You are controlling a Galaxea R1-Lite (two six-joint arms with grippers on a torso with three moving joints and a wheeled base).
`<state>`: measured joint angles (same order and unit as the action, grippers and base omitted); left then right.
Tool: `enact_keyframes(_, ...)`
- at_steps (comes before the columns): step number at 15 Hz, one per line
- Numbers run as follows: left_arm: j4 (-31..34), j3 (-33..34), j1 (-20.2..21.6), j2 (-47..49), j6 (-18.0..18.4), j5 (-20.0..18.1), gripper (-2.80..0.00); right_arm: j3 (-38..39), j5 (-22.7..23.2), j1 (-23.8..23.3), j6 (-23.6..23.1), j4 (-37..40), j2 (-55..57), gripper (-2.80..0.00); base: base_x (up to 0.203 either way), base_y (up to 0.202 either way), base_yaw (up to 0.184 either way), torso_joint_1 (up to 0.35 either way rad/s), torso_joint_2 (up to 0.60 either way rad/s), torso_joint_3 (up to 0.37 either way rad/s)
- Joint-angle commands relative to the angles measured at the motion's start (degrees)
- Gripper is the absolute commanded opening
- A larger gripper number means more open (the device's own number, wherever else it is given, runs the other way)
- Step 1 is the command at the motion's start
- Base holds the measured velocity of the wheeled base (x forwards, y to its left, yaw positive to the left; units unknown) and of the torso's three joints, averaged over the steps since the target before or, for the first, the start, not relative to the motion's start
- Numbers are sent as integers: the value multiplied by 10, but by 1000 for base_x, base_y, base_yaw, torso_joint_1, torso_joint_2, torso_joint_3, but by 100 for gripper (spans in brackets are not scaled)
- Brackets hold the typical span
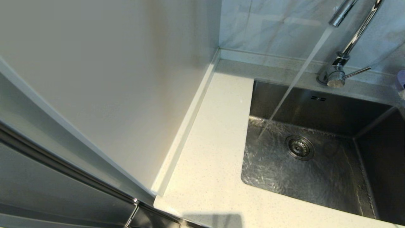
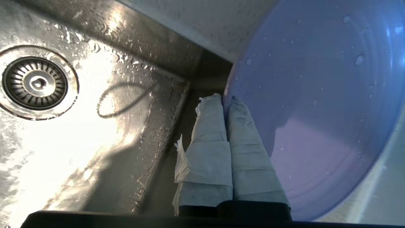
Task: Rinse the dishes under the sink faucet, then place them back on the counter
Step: Pick up the plate
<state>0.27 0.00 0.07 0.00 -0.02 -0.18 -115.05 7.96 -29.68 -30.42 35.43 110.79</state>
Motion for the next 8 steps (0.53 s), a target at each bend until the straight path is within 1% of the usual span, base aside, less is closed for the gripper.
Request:
enact_keyframes(1, 0, 0, 0, 0, 0, 0, -280, -1, 5, 6, -1, 2, -30, -280, 0, 0, 0, 0, 0, 0)
enact_keyframes(4, 0, 0, 0, 0, 0, 0, -280, 0, 29, 6, 8, 16, -57, -280, 0, 0, 0, 0, 0, 0)
enact_keyframes(5, 0, 0, 0, 0, 0, 0, -280, 0, 33, 6, 15, 38, -64, -280, 0, 0, 0, 0, 0, 0)
enact_keyframes(8, 0, 0, 0, 0, 0, 0, -280, -1, 56, 5, 32, 152, -86, -280, 0, 0, 0, 0, 0, 0)
